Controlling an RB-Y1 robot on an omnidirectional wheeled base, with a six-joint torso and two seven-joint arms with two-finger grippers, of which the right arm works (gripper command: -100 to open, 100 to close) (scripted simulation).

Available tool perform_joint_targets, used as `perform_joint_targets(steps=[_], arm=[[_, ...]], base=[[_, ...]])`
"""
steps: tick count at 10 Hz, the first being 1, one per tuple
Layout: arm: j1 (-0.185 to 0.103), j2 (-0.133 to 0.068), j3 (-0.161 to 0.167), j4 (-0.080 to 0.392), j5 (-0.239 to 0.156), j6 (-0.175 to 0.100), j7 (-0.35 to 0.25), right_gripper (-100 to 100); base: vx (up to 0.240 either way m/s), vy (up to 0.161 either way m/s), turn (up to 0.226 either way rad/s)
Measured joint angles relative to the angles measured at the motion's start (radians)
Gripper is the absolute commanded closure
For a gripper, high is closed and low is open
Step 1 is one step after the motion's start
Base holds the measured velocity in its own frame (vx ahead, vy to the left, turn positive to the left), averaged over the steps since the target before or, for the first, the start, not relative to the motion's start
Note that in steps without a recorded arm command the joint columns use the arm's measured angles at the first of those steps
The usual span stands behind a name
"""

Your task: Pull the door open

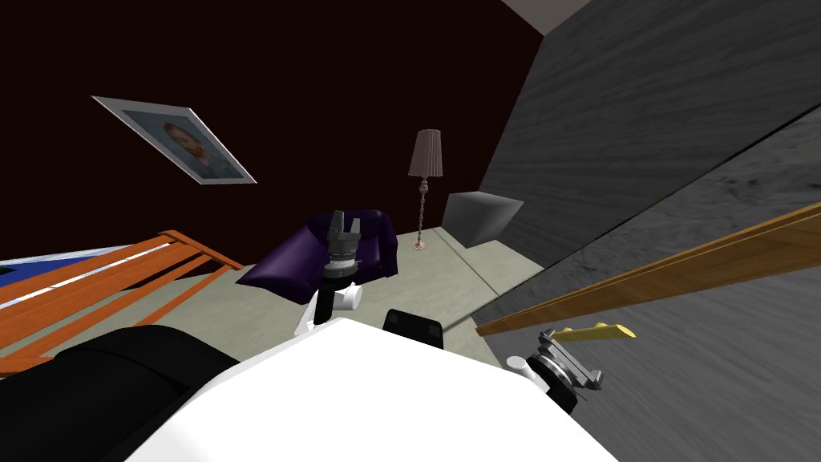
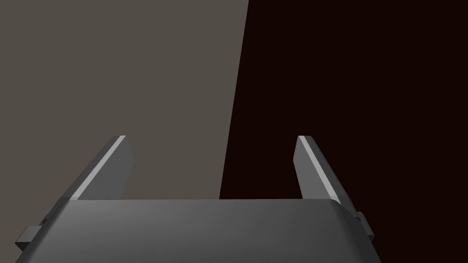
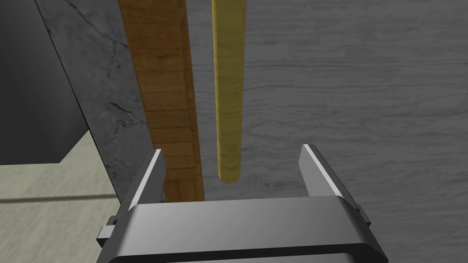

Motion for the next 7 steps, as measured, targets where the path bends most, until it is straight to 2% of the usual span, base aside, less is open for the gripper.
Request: perform_joint_targets(steps=[2, 7], arm=[[0.037, -0.014, 0.019, -0.005, 0.011, -0.008, -0.043, -100], [0.096, -0.042, 0.057, 0.002, 0.035, -0.028, -0.128, -100]], base=[[0.138, -0.049, -0.096], [0.094, -0.034, -0.087]])
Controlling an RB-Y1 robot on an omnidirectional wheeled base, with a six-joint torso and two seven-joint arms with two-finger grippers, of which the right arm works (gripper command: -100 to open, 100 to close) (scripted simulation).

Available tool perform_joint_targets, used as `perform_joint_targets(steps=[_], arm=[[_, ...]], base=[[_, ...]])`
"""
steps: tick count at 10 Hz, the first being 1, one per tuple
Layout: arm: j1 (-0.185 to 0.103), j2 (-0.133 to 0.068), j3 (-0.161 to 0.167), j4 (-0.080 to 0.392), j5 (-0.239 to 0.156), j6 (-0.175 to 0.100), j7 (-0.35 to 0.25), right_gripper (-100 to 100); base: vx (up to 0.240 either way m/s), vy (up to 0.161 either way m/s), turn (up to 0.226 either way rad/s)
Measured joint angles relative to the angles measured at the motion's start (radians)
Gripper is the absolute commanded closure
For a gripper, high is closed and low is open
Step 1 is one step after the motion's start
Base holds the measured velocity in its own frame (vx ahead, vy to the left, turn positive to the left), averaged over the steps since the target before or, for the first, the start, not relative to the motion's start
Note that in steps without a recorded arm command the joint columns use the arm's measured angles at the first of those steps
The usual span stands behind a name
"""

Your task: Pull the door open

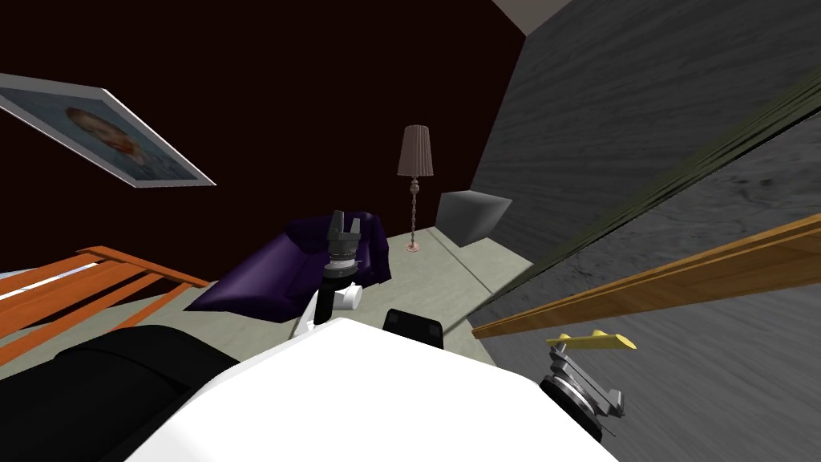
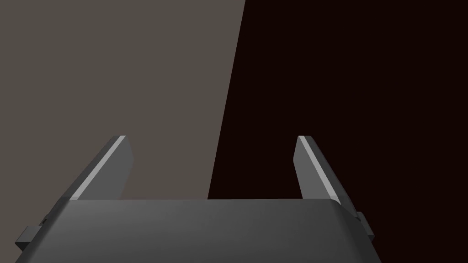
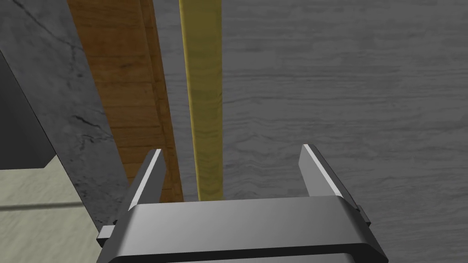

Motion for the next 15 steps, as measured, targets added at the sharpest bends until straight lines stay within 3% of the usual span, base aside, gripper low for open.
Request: perform_joint_targets(steps=[2, 3, 11, 12, 15], arm=[[0.014, -0.016, 0.019, 0.027, 0.012, -0.019, -0.046, -100], [0.041, -0.02, 0.028, 0.004, 0.017, -0.016, -0.062, -100], [0.103, -0.066, 0.094, 0.038, 0.059, -0.059, -0.2, -100], [0.104, -0.067, 0.095, 0.038, 0.06, -0.059, -0.203, 100], [0.099, -0.063, 0.098, 0.036, 0.061, -0.057, -0.2, 100]], base=[[0.124, -0.051, -0.119], [0.117, -0.033, -0.056], [0.12, -0.044, -0.046], [-0.011, 0.004, 0.0], [-0.015, 0.014, 0.018]])
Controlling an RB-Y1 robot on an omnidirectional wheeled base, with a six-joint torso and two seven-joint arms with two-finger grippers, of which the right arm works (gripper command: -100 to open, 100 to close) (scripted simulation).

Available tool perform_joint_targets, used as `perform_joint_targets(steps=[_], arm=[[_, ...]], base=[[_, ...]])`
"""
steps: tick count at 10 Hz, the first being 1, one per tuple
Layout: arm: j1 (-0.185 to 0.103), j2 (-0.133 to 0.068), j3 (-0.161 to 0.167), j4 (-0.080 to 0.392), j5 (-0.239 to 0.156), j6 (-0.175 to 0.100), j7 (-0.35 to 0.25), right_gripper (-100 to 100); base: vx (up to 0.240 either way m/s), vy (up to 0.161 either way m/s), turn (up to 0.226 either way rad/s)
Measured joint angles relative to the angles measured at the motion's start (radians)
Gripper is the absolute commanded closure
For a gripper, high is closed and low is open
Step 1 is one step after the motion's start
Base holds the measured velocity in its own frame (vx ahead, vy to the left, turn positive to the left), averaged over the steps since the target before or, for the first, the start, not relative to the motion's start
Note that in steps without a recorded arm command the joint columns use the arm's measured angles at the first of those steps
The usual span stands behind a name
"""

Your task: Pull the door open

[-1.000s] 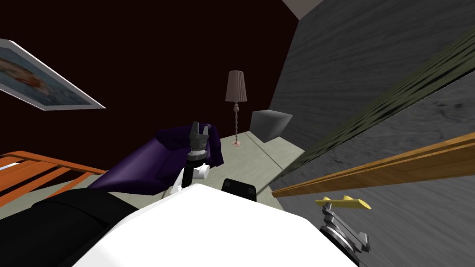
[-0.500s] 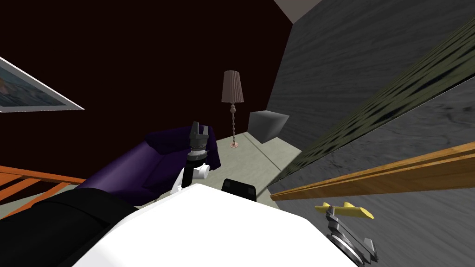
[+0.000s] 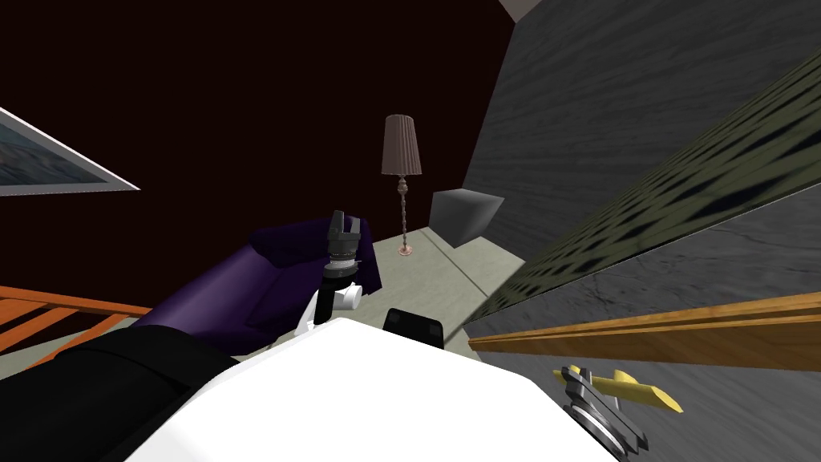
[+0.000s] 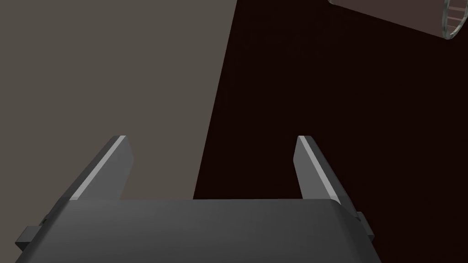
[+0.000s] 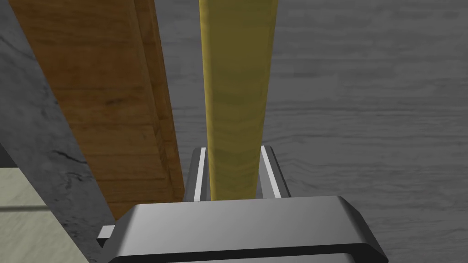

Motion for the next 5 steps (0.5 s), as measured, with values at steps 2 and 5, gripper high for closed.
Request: perform_joint_targets(steps=[2, 5], arm=[[-0.001, 0.001, 0.001, 0.0, 0.001, 0.0, 0.001, 100], [0.007, -0.006, 0.017, -0.012, 0.013, -0.007, -0.013, 100]], base=[[0.0, 0.0, 0.0], [-0.172, 0.08, 0.05]])
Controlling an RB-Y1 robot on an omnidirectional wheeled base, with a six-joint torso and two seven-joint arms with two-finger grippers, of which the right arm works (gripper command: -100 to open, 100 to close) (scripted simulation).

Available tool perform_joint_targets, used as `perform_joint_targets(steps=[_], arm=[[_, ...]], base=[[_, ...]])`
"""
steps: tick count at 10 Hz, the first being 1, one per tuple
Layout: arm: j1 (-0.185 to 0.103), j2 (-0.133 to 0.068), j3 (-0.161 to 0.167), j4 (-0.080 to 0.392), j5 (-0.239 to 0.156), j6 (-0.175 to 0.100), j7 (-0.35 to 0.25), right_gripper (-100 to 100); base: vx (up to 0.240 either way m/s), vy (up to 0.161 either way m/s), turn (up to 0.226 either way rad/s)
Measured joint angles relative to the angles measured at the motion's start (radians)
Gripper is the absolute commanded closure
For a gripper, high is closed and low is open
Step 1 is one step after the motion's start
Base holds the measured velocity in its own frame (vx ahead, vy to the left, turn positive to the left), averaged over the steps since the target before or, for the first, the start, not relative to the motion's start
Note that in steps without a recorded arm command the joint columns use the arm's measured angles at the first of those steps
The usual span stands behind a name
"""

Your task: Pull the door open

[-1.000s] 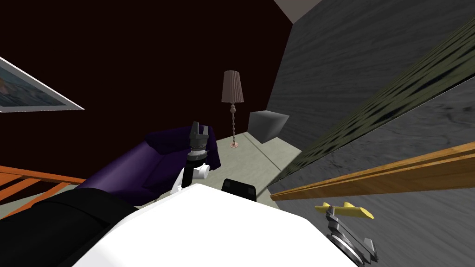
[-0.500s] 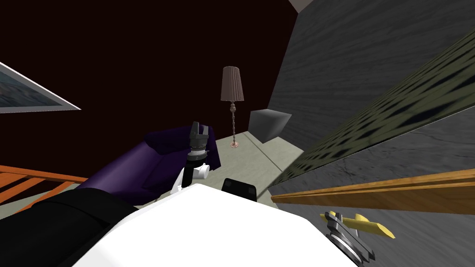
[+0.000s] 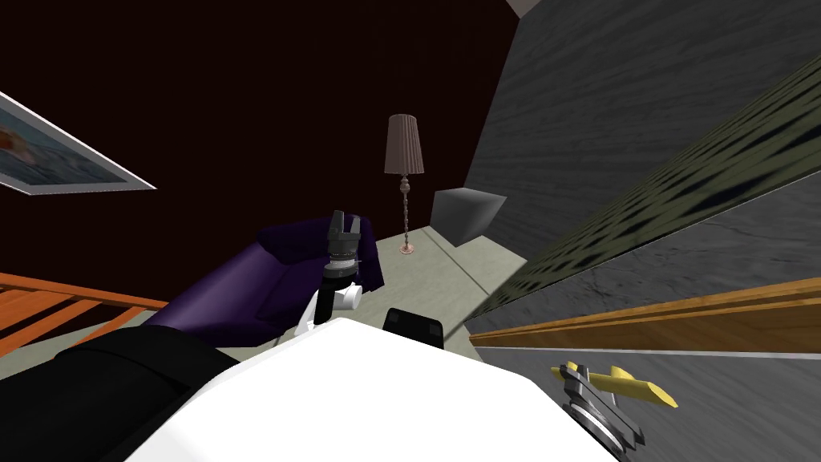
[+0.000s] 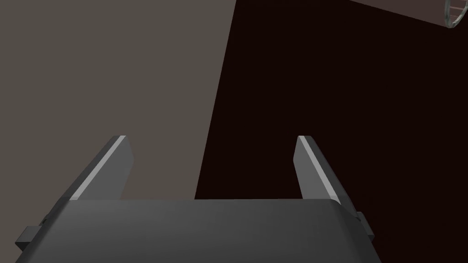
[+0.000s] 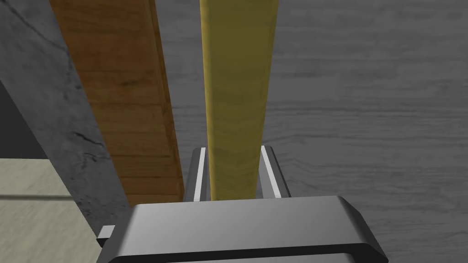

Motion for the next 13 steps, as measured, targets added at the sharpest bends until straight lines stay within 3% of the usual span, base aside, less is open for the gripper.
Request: perform_joint_targets(steps=[9, 13], arm=[[0.044, -0.017, 0.091, -0.039, 0.063, -0.026, -0.069, 100], [0.068, -0.027, 0.138, -0.06, 0.1, -0.057, -0.099, 100]], base=[[-0.167, 0.065, 0.051], [-0.219, 0.08, 0.049]])
